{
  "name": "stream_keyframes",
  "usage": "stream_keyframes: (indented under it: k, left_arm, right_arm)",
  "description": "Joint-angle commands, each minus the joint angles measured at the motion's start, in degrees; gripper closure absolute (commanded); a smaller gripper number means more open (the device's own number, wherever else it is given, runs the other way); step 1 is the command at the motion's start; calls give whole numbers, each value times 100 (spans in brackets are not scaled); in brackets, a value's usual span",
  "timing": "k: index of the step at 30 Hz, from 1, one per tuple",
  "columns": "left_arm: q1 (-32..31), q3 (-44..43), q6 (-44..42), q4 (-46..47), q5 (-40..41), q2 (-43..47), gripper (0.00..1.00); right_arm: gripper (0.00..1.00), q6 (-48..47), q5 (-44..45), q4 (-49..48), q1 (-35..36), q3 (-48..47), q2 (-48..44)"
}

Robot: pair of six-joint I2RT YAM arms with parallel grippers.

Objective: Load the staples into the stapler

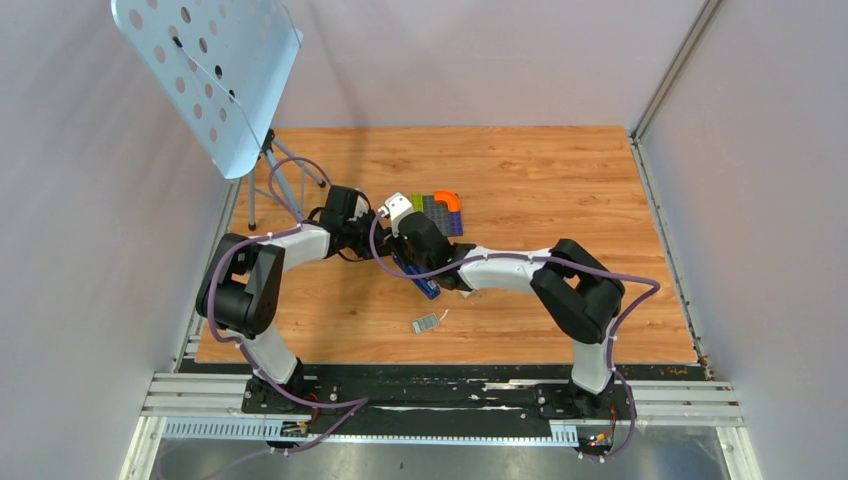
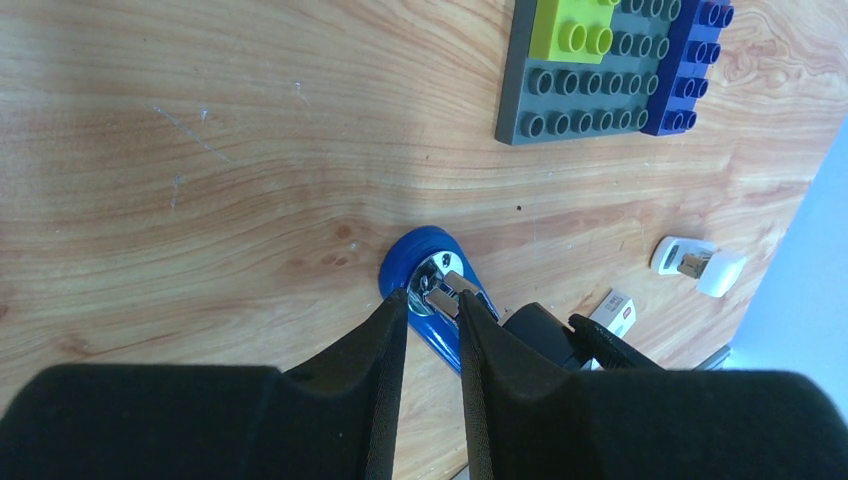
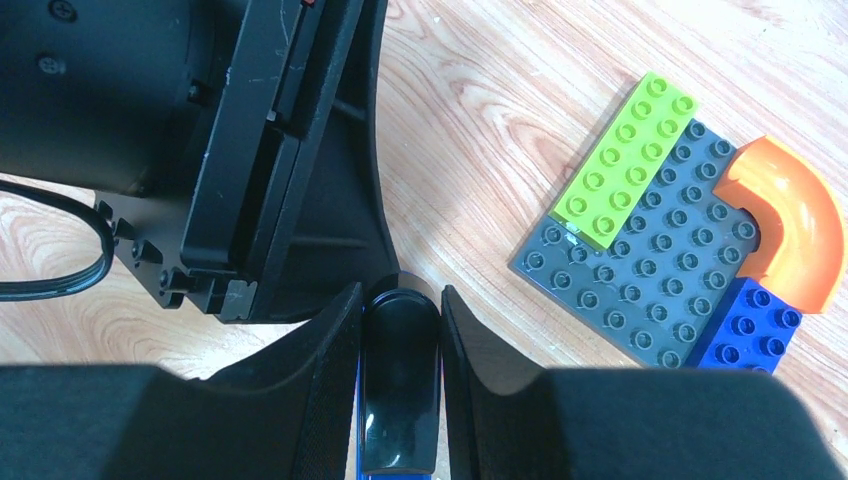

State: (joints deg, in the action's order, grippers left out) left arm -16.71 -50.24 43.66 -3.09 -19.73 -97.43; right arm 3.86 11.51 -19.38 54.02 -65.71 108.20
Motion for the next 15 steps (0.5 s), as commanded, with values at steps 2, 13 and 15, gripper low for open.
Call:
stream_keyframes:
  k: [2,13,15]
  left_arm:
    - [181,-206,97,66,712,190,73]
    - [274,31,318,511,551,150,86]
    - [282,36,291,482,573,175,89]
  right_arm:
    - [100,-329,-46,786,-183,142,179]
    - [100,-359,-300,716,-326,252,135]
    - [100,-352,-335,670,-343,296,123]
